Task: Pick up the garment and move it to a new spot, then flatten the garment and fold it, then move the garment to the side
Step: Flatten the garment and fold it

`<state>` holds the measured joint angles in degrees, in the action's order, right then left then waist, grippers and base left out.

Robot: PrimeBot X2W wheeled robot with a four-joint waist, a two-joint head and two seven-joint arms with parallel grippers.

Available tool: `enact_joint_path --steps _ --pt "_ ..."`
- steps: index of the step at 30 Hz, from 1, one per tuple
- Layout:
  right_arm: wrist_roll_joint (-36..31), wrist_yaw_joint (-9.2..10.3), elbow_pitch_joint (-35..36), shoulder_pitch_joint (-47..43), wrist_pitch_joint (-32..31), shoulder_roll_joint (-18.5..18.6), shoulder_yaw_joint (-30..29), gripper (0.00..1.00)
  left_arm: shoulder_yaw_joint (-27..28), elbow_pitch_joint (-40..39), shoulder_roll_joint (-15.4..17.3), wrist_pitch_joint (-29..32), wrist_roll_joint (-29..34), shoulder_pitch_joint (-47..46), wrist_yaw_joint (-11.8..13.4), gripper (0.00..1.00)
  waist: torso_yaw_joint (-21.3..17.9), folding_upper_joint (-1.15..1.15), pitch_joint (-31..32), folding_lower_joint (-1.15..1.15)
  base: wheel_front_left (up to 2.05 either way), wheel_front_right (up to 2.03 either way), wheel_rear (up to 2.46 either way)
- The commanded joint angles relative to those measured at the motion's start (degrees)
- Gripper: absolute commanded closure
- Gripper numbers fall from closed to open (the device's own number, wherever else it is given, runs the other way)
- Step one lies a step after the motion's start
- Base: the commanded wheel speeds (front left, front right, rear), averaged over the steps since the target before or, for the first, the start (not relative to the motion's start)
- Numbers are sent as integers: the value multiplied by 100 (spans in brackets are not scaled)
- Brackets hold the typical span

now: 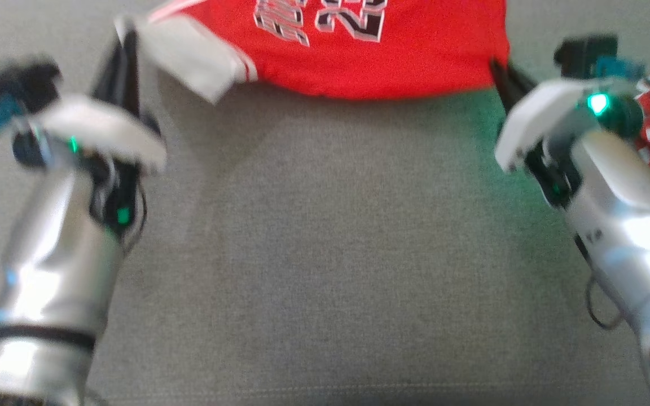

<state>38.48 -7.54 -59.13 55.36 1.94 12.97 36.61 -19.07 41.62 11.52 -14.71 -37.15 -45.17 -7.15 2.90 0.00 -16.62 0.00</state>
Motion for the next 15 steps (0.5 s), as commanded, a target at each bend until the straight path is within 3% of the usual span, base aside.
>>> enact_joint_path --steps 1,7,15 --pt "75 5 253 1 -55 96 159 100 64 -270 346 -29 -44 -51 -33 100 48 0 277 0 0 0 0" --pt "658 5 647 -681 -682 657 819 100 -699 -521 836 -29 -189 870 -33 100 100 0 730 0 0 0 0" --pt "1010 5 1037 -1208 -1101 1303 1489 100 -1100 -821 1272 68 -552 1706 -34 100 58 0 1192 0 0 0 0"
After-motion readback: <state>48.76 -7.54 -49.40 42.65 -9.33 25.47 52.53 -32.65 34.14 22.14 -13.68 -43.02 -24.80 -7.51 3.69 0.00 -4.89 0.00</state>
